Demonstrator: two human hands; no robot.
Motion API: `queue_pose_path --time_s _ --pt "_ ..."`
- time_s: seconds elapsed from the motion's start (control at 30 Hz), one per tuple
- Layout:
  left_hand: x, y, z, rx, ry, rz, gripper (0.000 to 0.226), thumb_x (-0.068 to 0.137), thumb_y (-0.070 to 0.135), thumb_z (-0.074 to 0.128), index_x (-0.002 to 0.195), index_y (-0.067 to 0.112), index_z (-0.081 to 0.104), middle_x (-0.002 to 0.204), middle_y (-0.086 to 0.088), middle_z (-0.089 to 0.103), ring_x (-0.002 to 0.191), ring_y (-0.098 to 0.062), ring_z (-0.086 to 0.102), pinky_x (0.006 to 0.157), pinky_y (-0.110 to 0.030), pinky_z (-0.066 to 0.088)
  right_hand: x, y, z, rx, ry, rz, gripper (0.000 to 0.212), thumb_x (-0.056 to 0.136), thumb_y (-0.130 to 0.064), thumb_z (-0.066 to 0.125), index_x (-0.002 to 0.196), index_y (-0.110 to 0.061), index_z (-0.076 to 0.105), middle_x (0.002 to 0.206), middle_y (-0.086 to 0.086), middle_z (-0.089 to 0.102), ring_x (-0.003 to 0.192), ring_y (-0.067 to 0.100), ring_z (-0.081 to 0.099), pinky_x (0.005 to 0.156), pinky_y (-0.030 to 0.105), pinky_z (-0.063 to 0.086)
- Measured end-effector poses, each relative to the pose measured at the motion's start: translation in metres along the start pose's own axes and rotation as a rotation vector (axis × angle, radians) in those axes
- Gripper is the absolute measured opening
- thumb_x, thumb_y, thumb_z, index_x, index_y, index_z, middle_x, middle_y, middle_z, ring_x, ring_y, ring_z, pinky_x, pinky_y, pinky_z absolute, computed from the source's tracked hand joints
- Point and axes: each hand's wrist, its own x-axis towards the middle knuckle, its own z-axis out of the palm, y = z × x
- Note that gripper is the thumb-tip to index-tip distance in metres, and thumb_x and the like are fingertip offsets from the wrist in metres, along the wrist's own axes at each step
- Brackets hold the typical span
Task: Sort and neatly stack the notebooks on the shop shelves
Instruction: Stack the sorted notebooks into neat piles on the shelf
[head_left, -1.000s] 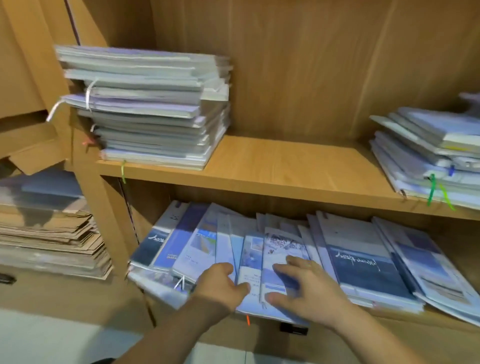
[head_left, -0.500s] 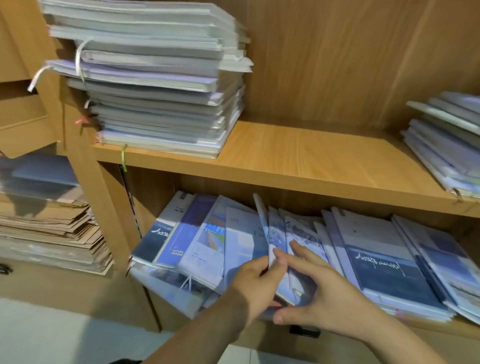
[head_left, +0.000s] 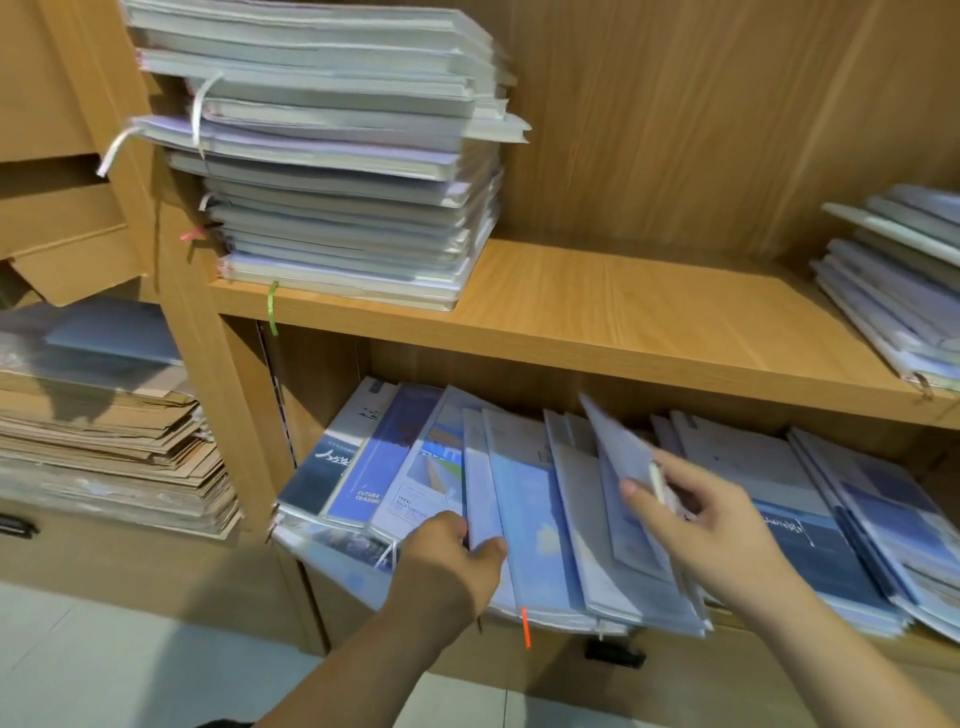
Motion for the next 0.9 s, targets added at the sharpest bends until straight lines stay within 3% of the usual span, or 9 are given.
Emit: queue_pose_path --time_s 0.07,0.13,0.23,0.3,0.43,0.6,0.73,0.8,0.9 --pt "-0.001 0.006 0.006 -0.236 -0.114 -0.091 0.028 0.088 0.032 0.078 0.083 0.009 0.063 0.057 0.004 0.058 0.049 -0.016 0.058 0.048 -0.027 0.048 -0.003 0.008 0.012 -0.084 -0.087 -0.015 0.043 0.092 -0.034 0.073 0.134 -0.036 0.066 0.131 -0.028 0.064 0.125 -0.011 0.053 0.094 0.004 0.042" --pt "-0.007 0.013 0.012 -0.304 -0.182 -0.108 0.028 0.085 0.033 0.081 0.095 0.015 0.062 0.078 -0.003 0.066 0.057 -0.02 0.065 0.051 -0.029 0.054 -0.003 0.012 0.025 -0.234 -0.149 -0.07 0.051 0.092 -0.039 0.07 0.142 -0.036 0.058 0.139 -0.025 0.056 0.132 -0.005 0.049 0.1 0.007 0.038" --pt "-0.01 0.016 0.021 -0.177 -0.11 -0.062 0.039 0.082 0.031 0.084 0.104 0.023 0.053 0.099 -0.002 0.066 0.087 -0.02 0.069 0.072 -0.039 0.064 -0.007 0.014 0.038 -0.364 -0.251 -0.105 0.067 0.097 -0.045 0.061 0.153 -0.059 0.027 0.165 -0.019 0.024 0.147 -0.01 0.022 0.11 0.024 0.038" --pt "-0.012 0.021 0.026 -0.255 -0.101 -0.073 0.035 0.084 0.021 0.081 0.104 0.023 0.052 0.098 -0.003 0.066 0.084 -0.018 0.069 0.07 -0.042 0.064 -0.011 0.013 0.044 -0.421 -0.349 -0.131 0.068 0.1 -0.052 0.053 0.148 -0.072 0.009 0.168 -0.025 0.0 0.147 -0.014 0.006 0.113 0.032 0.038" --pt "-0.007 0.033 0.017 -0.447 -0.045 -0.089 0.029 0.087 0.01 0.075 0.11 0.02 0.061 0.093 -0.002 0.074 0.076 -0.017 0.073 0.059 -0.03 0.059 -0.012 0.007 0.048 -0.526 -0.439 -0.083 0.052 0.101 -0.059 0.044 0.141 -0.075 0.016 0.165 -0.031 0.005 0.157 0.007 -0.004 0.123 0.053 0.024" --pt "-0.013 0.027 -0.042 -0.566 0.075 -0.005 0.006 0.09 0.012 0.075 0.094 0.015 0.072 0.07 -0.004 0.073 0.054 -0.016 0.066 0.052 -0.03 0.056 -0.006 0.005 0.046 -0.42 -0.51 0.049 0.049 0.094 -0.037 0.06 0.127 -0.067 0.04 0.16 -0.034 0.018 0.157 0.005 -0.003 0.122 0.055 0.02" --pt "-0.031 0.006 -0.083 -0.642 0.062 0.032 0.018 0.082 0.023 0.075 0.098 0.013 0.077 0.087 -0.014 0.077 0.071 -0.03 0.073 0.06 -0.039 0.06 -0.005 -0.005 0.055 -0.458 -0.516 0.123 0.04 0.085 -0.068 0.055 0.124 -0.058 0.053 0.158 -0.024 0.031 0.154 0.011 0.018 0.12 0.052 0.027" --pt "-0.035 -0.007 -0.097 -0.661 0.131 -0.012 0.01 0.088 0.016 0.075 0.097 0.012 0.078 0.091 -0.015 0.078 0.076 -0.032 0.075 0.063 -0.038 0.061 -0.006 -0.009 0.063 -0.51 -0.268 -0.009 0.055 0.085 -0.083 0.039 0.122 -0.047 0.06 0.125 -0.022 0.052 0.128 0.011 0.05 0.099 0.036 0.046" --pt "-0.038 -0.029 -0.108 -0.565 0.175 -0.158 0.015 0.086 0.009 0.076 0.1 0.007 0.073 0.088 -0.011 0.078 0.078 -0.033 0.076 0.068 -0.051 0.064 -0.007 -0.014 0.08 -0.558 -0.112 -0.057 0.063 0.086 -0.081 0.035 0.131 -0.044 0.059 0.093 -0.018 0.046 0.096 0.008 0.057 0.073 0.028 0.048"
